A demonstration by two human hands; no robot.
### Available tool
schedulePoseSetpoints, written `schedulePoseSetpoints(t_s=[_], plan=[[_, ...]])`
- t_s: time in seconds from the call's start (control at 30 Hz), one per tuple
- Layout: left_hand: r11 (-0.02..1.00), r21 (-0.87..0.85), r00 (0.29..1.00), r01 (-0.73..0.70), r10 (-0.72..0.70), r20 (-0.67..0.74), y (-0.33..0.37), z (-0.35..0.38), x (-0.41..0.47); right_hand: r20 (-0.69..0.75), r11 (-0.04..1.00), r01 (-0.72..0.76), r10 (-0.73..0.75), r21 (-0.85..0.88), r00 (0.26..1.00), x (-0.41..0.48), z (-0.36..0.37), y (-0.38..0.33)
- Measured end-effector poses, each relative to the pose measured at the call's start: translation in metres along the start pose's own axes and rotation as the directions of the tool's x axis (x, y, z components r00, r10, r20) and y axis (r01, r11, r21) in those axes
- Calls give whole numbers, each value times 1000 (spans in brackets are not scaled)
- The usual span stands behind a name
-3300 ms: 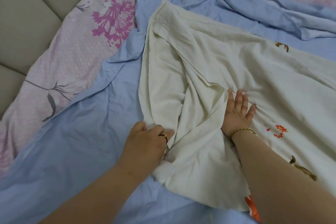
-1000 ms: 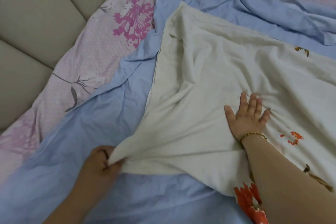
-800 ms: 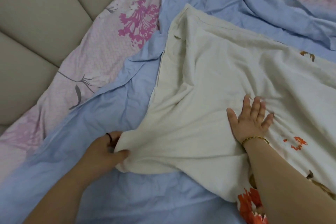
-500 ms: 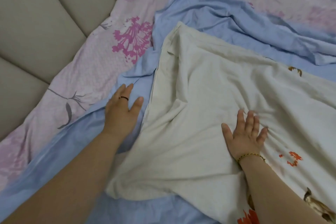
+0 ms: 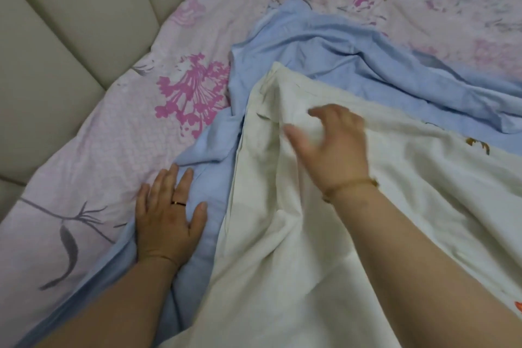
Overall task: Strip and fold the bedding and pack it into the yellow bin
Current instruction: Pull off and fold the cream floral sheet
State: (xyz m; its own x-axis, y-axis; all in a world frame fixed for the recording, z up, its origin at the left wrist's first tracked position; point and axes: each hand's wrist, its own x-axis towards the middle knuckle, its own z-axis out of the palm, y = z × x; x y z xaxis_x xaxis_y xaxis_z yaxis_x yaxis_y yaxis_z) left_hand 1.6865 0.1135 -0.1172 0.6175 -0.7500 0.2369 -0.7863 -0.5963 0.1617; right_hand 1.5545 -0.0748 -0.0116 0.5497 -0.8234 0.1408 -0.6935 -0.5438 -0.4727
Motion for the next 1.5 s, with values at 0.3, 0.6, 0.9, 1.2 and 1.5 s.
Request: schedulePoseSetpoints(t_s=[0.3,0.6,0.9,1.2,1.5], plan=[[999,10,991,-44,45,-123,-5,10,4,261,777,-337,228,532,938,87,33,-31],[998,-4,990,-57,56,-132,-14,17,2,147,994,-31,46,-107,988,102,44,-20],[997,-16,993,-72,70,-97,-13,15,2,244,979,29,21,-200,970,79,34,39],[993,-46,990,-111,106,-88,-12,11,3,499,860,-309,492,-407,713,59,-76,154],[986,-81,978,-143,128,-165,-14,14,5,101,748,-285,424,-600,900,56,-52,159]])
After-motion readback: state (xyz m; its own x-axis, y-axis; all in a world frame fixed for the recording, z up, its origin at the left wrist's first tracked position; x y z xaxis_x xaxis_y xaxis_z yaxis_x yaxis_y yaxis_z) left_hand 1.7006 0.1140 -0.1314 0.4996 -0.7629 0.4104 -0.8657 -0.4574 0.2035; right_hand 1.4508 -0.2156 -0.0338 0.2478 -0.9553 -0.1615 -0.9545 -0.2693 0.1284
